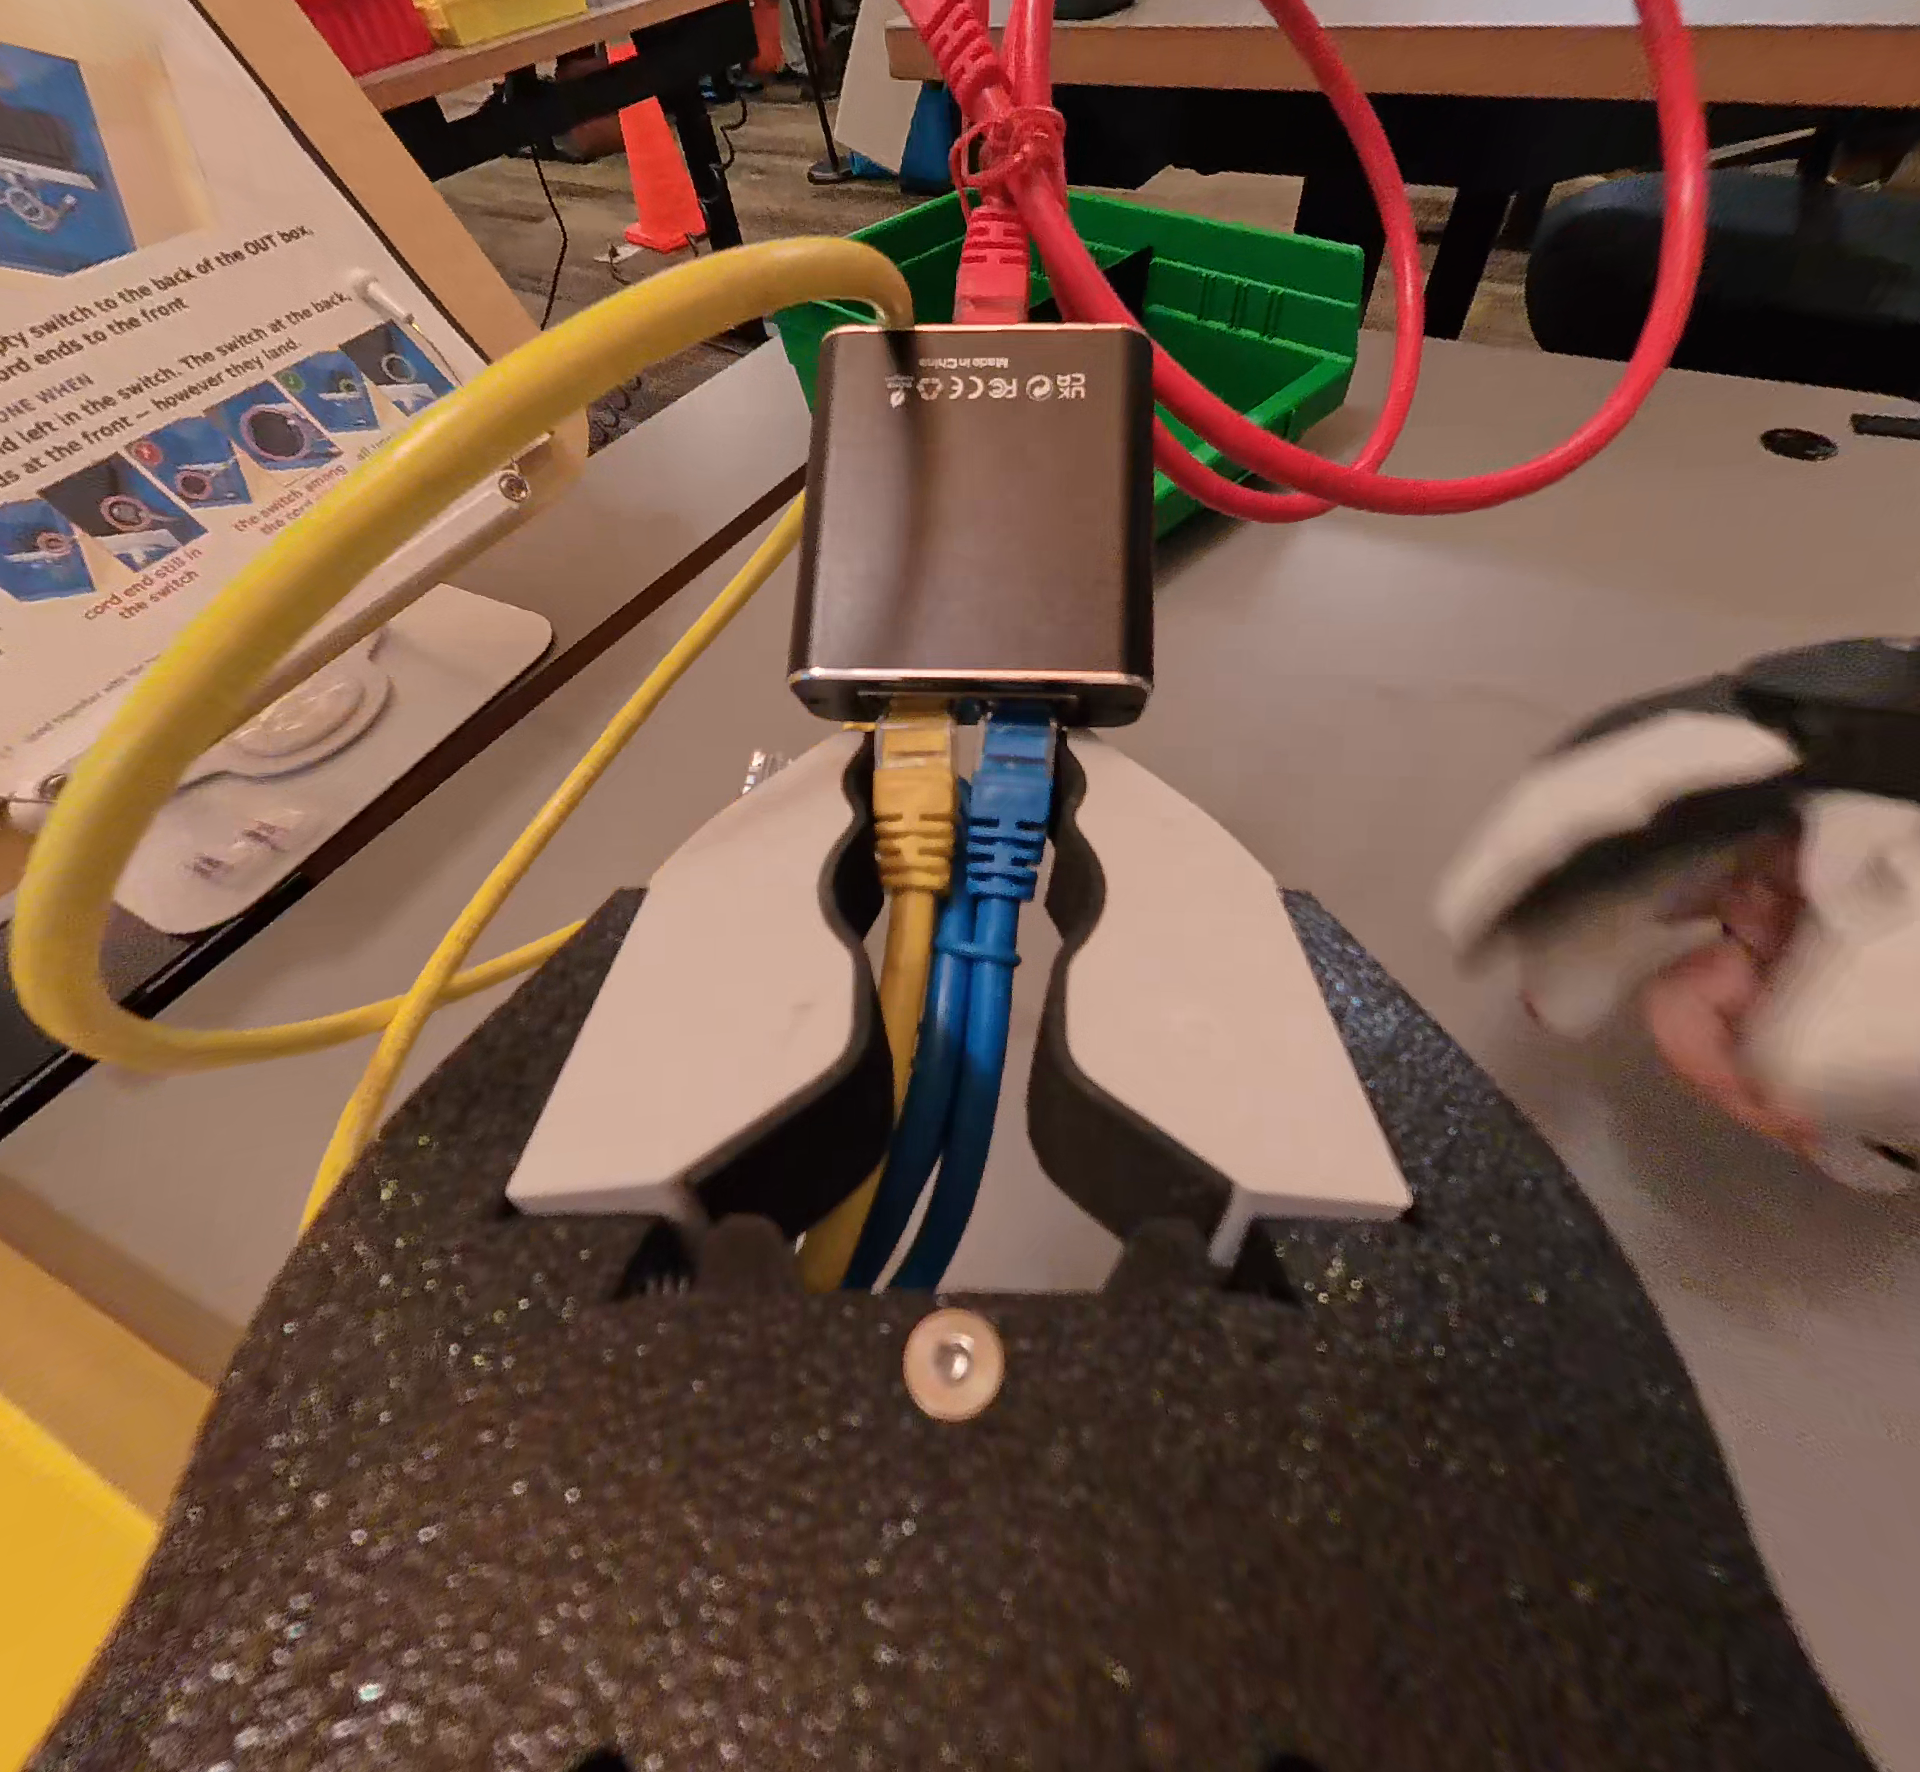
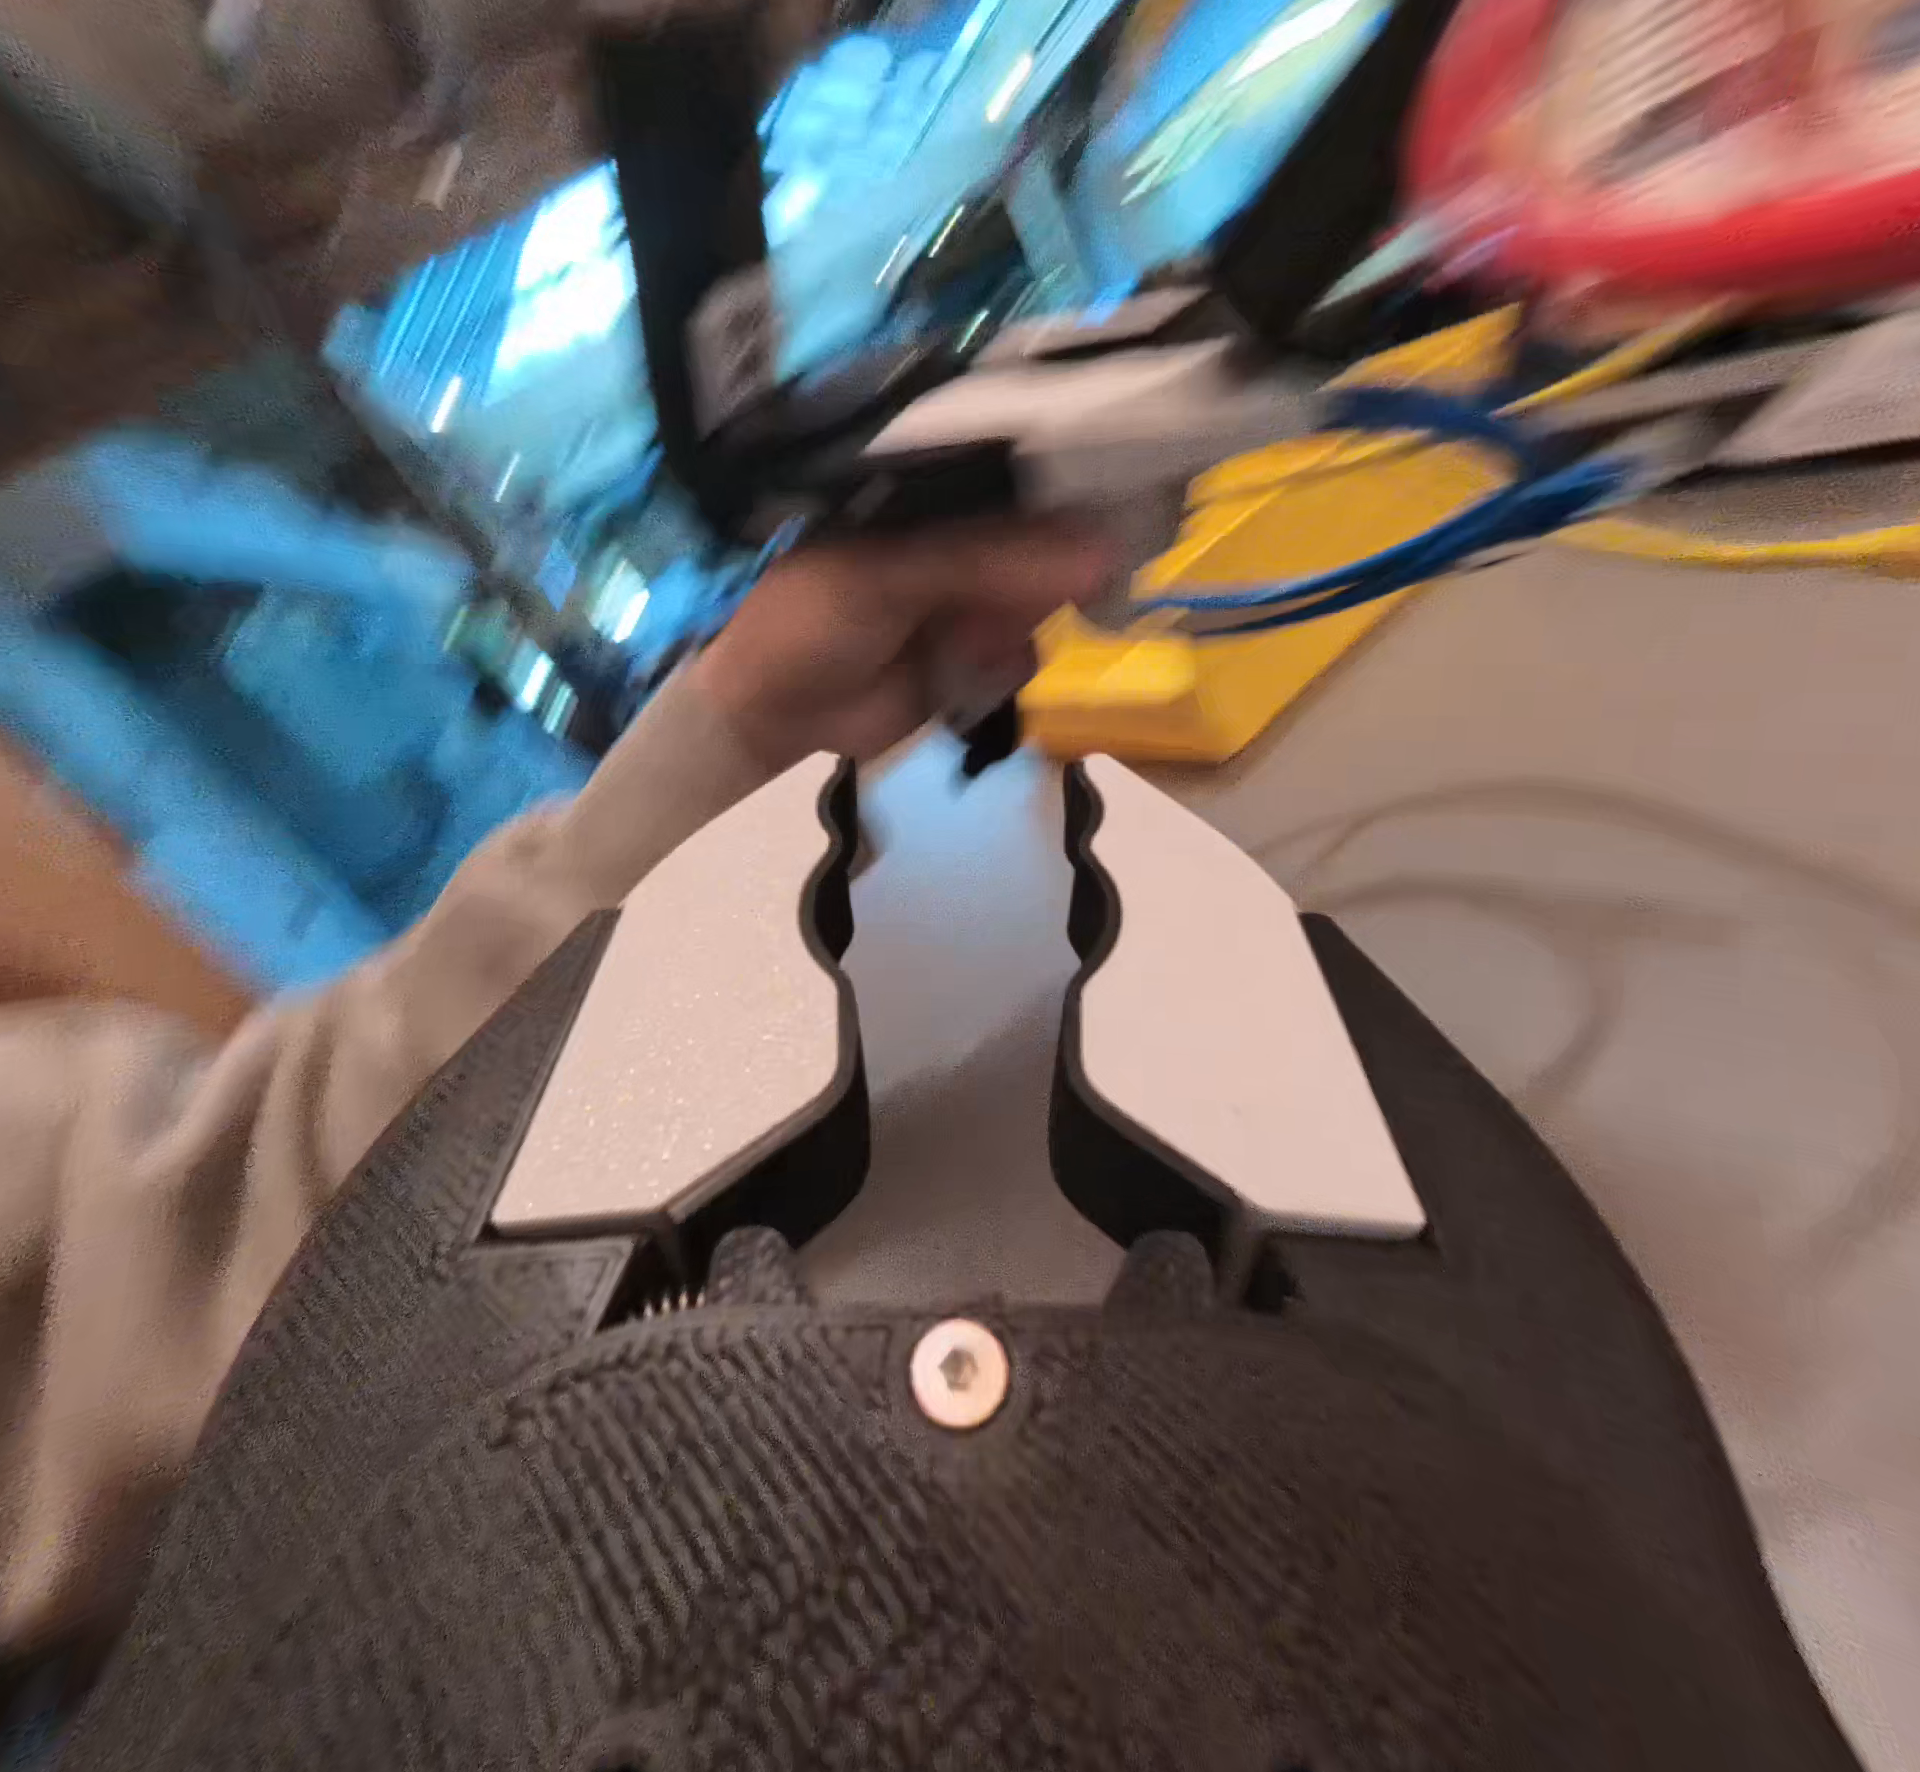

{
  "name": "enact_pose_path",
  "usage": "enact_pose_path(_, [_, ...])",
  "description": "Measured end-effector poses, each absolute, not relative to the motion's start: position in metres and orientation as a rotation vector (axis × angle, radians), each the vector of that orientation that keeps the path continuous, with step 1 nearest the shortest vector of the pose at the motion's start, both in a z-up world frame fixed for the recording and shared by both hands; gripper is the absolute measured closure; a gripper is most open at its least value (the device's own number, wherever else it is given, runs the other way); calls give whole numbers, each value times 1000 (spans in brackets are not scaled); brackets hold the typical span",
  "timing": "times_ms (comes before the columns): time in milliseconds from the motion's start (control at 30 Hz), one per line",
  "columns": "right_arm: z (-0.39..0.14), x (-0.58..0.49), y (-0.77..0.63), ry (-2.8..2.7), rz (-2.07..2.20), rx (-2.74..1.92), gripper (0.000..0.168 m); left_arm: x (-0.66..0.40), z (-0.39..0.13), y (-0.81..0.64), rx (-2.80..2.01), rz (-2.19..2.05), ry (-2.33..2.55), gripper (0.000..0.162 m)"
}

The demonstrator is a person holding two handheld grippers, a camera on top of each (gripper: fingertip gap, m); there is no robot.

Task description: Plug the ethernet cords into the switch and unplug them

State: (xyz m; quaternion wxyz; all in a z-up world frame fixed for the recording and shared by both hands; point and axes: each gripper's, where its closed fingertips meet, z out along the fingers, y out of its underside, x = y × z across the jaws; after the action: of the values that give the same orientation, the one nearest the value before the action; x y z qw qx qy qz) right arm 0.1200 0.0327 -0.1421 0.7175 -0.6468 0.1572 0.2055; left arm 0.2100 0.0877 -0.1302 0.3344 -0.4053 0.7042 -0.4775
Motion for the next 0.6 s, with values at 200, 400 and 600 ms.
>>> enact_pose_path(200, [-121,221,19,629,453,-1133,129,214,-146,80,-1017,-1147,1874,134])
enact_pose_path(400, [-122,247,21,708,497,-1011,119,213,-151,75,-995,-1020,1884,134])
enact_pose_path(600, [-120,231,29,650,542,-1056,113,210,-162,71,-947,-778,1938,134])
